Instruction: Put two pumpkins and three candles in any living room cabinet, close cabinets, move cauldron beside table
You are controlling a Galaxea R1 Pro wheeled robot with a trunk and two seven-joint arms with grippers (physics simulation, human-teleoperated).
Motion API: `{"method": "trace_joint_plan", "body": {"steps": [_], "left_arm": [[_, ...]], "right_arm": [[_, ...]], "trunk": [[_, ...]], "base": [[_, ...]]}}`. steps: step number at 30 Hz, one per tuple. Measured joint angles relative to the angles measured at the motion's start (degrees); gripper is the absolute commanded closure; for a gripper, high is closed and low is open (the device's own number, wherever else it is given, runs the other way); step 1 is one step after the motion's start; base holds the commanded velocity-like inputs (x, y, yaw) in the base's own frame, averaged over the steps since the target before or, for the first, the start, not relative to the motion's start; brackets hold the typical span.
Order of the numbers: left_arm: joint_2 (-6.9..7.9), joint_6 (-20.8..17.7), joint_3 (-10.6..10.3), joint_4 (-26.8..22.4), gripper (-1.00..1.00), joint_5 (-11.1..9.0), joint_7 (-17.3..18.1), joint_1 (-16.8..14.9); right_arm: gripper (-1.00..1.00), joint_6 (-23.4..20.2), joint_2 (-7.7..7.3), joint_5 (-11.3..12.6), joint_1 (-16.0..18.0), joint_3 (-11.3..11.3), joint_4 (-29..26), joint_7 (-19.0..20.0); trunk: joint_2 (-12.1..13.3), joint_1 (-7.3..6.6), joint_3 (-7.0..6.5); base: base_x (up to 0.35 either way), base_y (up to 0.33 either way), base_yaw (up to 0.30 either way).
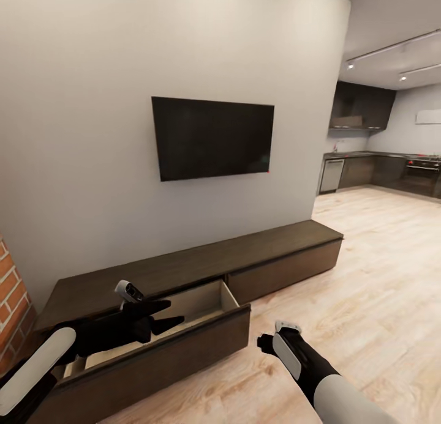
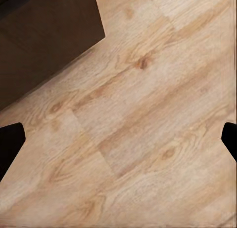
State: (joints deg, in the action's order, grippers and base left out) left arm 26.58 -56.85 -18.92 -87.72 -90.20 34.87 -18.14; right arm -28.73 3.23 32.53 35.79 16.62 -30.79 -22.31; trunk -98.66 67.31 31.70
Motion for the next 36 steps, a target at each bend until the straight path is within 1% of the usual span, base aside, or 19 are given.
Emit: {"method": "trace_joint_plan", "body": {"steps": [5,16,29,36], "left_arm": [[0.08,0.0,0.2,0.0,-1.00,0.0,0.0,0.0],[0.10,0.0,0.4,0.3,-1.00,0.0,0.0,0.0],[0.12,0.0,0.5,0.5,-1.00,-0.1,0.1,0.0],[0.10,0.0,0.5,0.5,-1.00,0.0,0.1,0.0]], "right_arm": [[-1.00,0.0,0.03,0.0,0.0,0.0,0.0,0.0],[-1.00,0.0,-0.01,0.0,0.0,0.0,0.2,0.1],[-1.00,0.0,0.06,0.1,0.0,0.0,0.3,0.0],[-1.00,0.0,0.04,0.1,0.0,-0.1,0.4,0.0]], "trunk": [[2.0,-1.12,-1.19],[6.4,-3.55,-3.80],[6.4,-3.55,-4.56],[9.2,-5.09,-6.22]], "base": [[-0.137,0.000,-0.238],[-0.008,0.000,-0.238],[0.000,0.000,-0.238],[0.000,0.000,-0.238]]}}
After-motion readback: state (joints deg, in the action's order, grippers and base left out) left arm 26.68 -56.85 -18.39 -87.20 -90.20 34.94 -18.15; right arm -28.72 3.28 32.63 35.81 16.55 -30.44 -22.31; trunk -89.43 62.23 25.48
